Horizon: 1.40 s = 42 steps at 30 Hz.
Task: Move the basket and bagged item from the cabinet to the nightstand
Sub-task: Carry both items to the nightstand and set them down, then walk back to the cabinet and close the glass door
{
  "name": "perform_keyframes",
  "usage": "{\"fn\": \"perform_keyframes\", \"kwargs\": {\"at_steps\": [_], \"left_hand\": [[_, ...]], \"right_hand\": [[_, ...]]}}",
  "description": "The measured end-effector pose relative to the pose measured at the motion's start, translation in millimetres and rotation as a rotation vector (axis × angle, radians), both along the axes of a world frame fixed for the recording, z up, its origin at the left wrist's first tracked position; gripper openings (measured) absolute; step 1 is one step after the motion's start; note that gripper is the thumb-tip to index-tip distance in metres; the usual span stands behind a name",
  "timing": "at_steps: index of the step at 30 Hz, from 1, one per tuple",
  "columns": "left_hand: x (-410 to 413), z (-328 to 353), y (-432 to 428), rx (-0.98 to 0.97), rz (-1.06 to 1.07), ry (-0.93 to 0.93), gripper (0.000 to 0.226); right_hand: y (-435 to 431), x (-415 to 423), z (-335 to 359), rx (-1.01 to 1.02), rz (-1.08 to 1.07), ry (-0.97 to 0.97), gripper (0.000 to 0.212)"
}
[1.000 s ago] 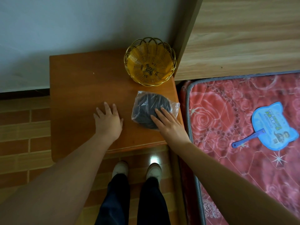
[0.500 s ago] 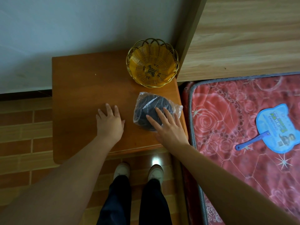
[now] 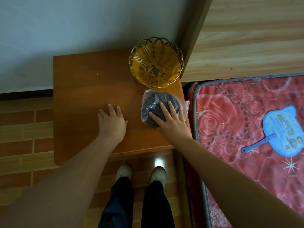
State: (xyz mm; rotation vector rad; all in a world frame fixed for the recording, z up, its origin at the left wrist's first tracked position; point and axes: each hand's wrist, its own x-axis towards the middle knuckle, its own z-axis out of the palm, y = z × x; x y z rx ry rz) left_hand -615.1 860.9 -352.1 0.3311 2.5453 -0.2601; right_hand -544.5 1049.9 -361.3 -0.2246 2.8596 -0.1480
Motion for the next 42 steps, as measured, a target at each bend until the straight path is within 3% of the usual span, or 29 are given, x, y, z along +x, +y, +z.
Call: {"fn": "perform_keyframes", "kwargs": {"at_steps": [5,17,25,33,42], "left_hand": [[2,0,0,0.008,0.011,0.003,0.059],[1,2,-5,0.066,0.051,-0.004,0.062],[-4,32,-5,0.305,0.109,0.027,0.057],[-6,120,-3,0.731,0.185,0.218,0.047],[3,301,-90,0.856,0.24,0.579,0.043]], "right_hand": [[4,-1,-1,0.045,-0.001,-0.006,0.074],[5,6,2,-0.072,-0.043,0.127,0.057],[10,6,32,-0.19,-0.072,0.217,0.049],[9,-14,118,-0.232,-0.038,0.268,0.044],[-25,-42,291,-0.233,0.141,0.441,0.048]]}}
